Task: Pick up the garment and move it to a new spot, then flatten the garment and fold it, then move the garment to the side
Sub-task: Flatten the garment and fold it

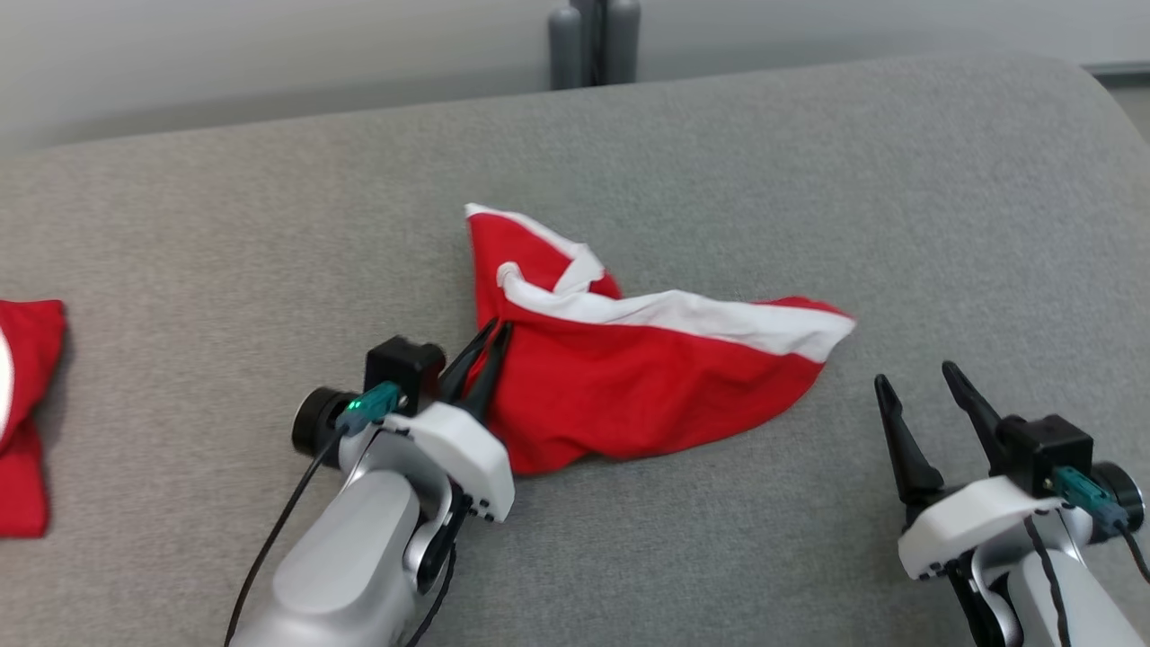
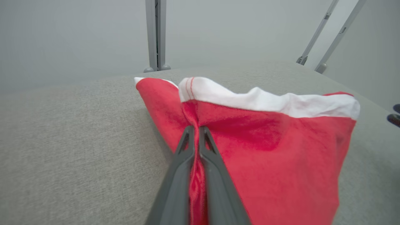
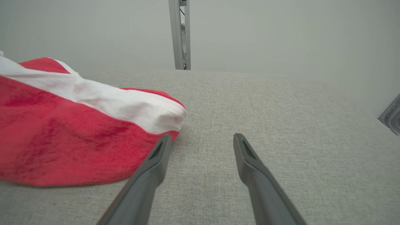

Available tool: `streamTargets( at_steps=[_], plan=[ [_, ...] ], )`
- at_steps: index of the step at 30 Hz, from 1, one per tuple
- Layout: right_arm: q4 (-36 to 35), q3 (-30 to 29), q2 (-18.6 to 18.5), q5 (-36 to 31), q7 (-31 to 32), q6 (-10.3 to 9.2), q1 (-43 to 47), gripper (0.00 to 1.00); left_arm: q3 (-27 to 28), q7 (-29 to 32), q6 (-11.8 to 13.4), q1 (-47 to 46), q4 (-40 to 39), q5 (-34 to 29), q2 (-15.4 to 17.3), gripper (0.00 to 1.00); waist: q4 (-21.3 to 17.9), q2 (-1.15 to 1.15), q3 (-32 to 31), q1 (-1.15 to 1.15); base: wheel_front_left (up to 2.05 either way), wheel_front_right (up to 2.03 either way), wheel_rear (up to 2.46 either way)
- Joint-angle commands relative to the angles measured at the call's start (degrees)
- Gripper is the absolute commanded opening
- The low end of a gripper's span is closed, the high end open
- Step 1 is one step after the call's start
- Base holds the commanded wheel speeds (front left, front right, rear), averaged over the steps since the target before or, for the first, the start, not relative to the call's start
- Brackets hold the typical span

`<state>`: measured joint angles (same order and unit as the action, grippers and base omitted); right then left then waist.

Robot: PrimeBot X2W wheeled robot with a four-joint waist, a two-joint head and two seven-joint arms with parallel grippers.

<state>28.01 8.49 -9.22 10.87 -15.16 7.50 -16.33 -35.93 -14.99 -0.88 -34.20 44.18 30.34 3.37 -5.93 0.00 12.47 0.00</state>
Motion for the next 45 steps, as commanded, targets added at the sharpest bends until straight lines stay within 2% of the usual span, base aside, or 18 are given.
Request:
streamTargets(
  at_steps=[1, 5, 9, 10, 11, 12, 13, 19, 24, 28, 32, 33, 38, 41, 45],
  plan=[
    [0.1, -0.5, -0.2, 0.5, 0.0, -0.01, 1.3, 1.0, 1.4, -0.3, 0.5, 2.1, -1.6, -1.5, 0.9, 0.0, 2.5, 0.0, -2.7, 0.0, 0.0, 0.0, 0.0],
    [0.6, -1.1, 0.5, 0.8, 0.0, -0.01, 3.4, 1.0, 6.6, -0.3, 0.8, 8.9, -7.3, -4.9, 1.5, 0.0, 5.3, 0.0, -6.1, 0.0, 0.0, 0.0, 0.0],
    [1.0, -0.5, 1.4, 1.1, 0.0, -0.01, 4.7, 1.0, 10.7, -0.3, 0.4, 15.1, -8.4, -7.1, 2.1, 0.0, 6.9, 0.0, -8.3, 0.0, 0.0, 0.0, 0.0],
    [1.0, -0.3, 1.6, 1.2, 0.0, -0.01, 4.9, 1.0, 11.3, -0.3, 0.3, 16.2, -8.1, -7.8, 2.2, 0.04, 7.0, 0.0, -8.6, 0.0, 0.0, 0.0, 0.0],
    [1.1, -0.1, 1.8, 1.3, 0.0, -0.01, 5.1, 1.0, 12.0, -0.3, 0.3, 17.5, -7.5, -8.1, 2.2, 0.36, 7.2, 0.0, -8.9, 0.0, 0.0, 0.0, 0.0],
    [1.3, 0.2, 2.0, 1.4, 0.0, -0.01, 5.2, 1.0, 12.8, -0.3, 0.3, 18.6, -7.0, -8.5, 2.2, 0.82, 7.2, 0.0, -9.2, 0.0, 0.0, 0.0, 0.0],
    [1.4, 0.5, 2.2, 1.6, 0.0, -0.01, 5.3, 1.0, 13.6, -0.3, 0.4, 19.4, -6.5, -8.8, 2.1, 1.0, 7.3, 0.0, -9.4, 0.0, 0.0, 0.0, 0.0],
    [1.9, 2.1, 3.1, 2.7, 0.0, -0.01, 6.6, 1.0, 19.2, -0.3, 2.5, 24.5, -5.0, -9.5, 1.6, 1.0, 6.6, 0.0, -11.3, 0.0, 0.0, 0.0, 0.0],
    [1.6, 2.8, 3.9, 3.7, 0.0, -0.01, 7.5, 1.0, 25.6, -0.3, 1.8, 28.6, -9.7, -9.8, 0.7, 1.0, 5.7, 0.0, -11.9, 0.0, 0.0, 0.0, 0.0],
    [1.4, 3.3, 4.1, 4.1, 0.0, -0.01, 7.5, 1.0, 29.3, -0.2, -0.6, 28.7, -12.1, -9.7, 0.1, 1.0, 5.4, 0.0, -11.9, 0.0, 0.0, 0.0, 0.0],
    [1.4, 3.8, 3.7, 4.3, 0.0, -0.01, 6.9, 1.0, 31.4, -0.2, -3.9, 25.3, -8.8, -4.8, -0.3, 1.0, 4.9, 0.0, -11.3, 0.0, 0.0, 0.0, 0.0],
    [1.4, 4.1, 3.5, 4.4, 0.0, -0.01, 6.4, 1.0, 29.9, -0.2, -5.7, 22.8, -5.8, -0.5, -0.4, 1.0, 4.7, 0.0, -10.7, 0.0, 0.0, 0.0, 0.0],
    [1.5, 4.3, 3.1, 4.4, 0.0, -0.01, 5.5, 1.0, 24.1, 2.0, -6.6, 16.7, -1.6, 11.6, -0.4, 1.0, 4.1, 0.0, -8.9, 0.0, 0.0, 0.0, 0.0],
    [1.4, 4.1, 3.1, 4.3, 0.0, -0.01, 5.0, 1.0, 20.5, 3.5, -6.6, 15.0, -1.6, 15.9, -0.2, 1.0, 3.8, 0.0, -7.9, 0.0, 0.0, 0.0, 0.0],
    [1.2, 3.8, 3.0, 4.1, 0.0, -0.01, 4.6, 1.0, 17.6, 3.1, -6.7, 13.0, -1.2, 19.7, 1.6, 1.0, 3.6, 0.0, -6.7, 0.0, 0.0, 0.0, 0.0]
  ],
)
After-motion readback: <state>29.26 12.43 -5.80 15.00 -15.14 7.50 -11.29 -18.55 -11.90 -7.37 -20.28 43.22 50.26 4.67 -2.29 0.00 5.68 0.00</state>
